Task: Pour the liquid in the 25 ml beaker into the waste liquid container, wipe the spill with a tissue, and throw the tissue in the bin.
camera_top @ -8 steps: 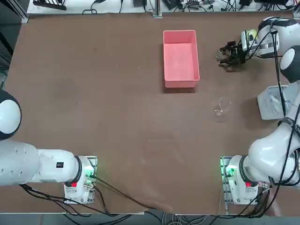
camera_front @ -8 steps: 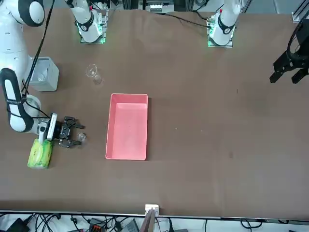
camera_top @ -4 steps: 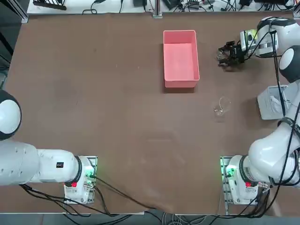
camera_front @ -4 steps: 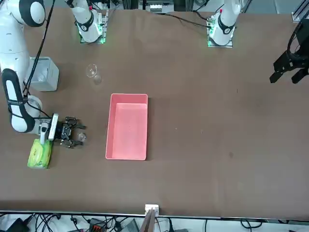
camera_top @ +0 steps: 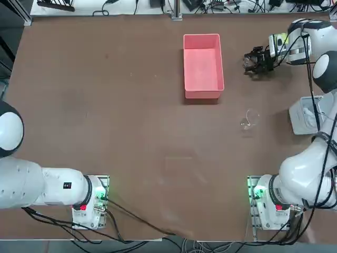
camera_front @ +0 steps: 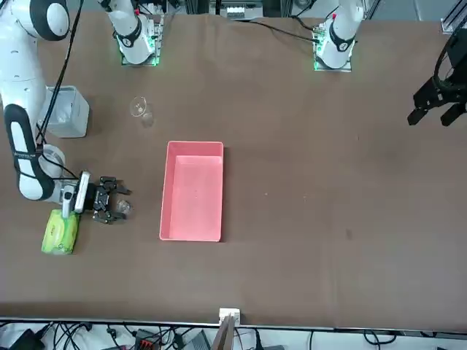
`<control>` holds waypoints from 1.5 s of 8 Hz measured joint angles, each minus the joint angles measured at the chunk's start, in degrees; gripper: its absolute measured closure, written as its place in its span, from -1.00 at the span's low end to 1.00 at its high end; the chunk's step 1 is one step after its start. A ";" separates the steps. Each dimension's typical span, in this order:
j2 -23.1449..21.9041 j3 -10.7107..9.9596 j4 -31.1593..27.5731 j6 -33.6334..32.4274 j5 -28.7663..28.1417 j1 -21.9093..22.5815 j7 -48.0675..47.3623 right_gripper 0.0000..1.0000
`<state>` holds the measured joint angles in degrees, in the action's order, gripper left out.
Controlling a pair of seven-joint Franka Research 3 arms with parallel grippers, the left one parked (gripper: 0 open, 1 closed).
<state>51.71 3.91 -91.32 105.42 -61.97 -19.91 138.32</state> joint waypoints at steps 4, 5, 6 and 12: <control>0.01 -0.01 0.08 0.11 -0.11 0.42 0.00 -0.49; 0.01 -0.02 0.11 0.19 -0.11 0.45 0.00 -0.29; 0.01 -0.03 0.12 0.30 -0.11 0.46 -0.01 -0.25; 0.02 -0.05 0.34 0.43 -0.14 0.49 -0.04 0.06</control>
<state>51.73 3.86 -90.98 105.86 -62.11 -19.43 138.28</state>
